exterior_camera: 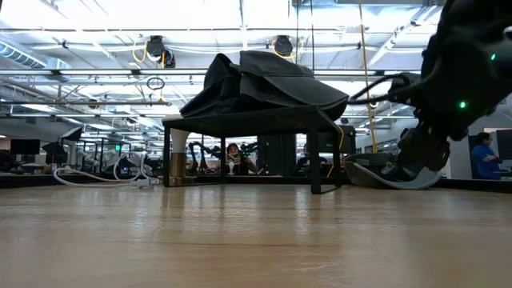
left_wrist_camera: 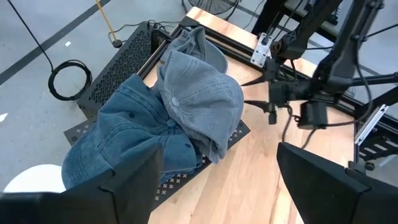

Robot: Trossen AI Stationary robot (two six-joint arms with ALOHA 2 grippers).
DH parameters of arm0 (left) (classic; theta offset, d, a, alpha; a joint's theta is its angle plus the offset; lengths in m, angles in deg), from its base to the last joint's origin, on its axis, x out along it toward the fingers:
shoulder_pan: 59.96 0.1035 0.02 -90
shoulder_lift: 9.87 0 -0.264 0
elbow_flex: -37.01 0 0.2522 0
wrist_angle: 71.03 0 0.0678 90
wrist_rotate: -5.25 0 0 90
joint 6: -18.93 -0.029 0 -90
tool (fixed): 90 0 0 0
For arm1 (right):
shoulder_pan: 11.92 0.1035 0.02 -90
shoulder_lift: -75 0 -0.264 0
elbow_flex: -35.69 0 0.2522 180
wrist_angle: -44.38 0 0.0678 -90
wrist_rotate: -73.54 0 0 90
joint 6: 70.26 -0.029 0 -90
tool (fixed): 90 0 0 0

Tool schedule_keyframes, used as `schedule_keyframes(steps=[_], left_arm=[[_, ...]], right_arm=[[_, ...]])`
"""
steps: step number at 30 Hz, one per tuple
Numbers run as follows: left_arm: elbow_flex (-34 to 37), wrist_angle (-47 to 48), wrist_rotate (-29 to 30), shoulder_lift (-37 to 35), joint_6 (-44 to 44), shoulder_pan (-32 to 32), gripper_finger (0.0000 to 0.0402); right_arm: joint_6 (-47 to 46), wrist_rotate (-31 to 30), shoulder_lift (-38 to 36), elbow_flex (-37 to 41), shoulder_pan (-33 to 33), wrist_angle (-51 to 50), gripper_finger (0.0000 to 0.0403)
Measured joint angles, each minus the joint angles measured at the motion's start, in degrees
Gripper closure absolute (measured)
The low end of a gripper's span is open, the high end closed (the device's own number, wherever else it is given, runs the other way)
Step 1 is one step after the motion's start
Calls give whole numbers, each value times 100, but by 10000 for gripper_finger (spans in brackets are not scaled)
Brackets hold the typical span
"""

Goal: Pick & Place hat
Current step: Stack the gray cap on the gray caps on the shelf

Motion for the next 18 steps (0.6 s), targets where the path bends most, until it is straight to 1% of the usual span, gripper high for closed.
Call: schedule_keyframes(steps=[2,4,8,13,15,18], left_arm=[[2,-2,0,0,17,-1,90],[1,-15,0,0,17,-1,93],[0,-84,1,0,16,0,95],[0,-94,2,0,-13,-1,85],[0,-92,2,0,-18,0,80],[0,-85,0,0,-34,1,74]], right_arm=[[118,-114,0,188,-149,299,188],[479,-178,0,357,-323,736,188],[1784,-413,0,719,-722,1993,188],[3285,-448,0,1156,-1402,3690,188],[3733,-551,-4,1269,-1701,4165,188],[4170,-615,-11,1376,-2128,4598,188]])
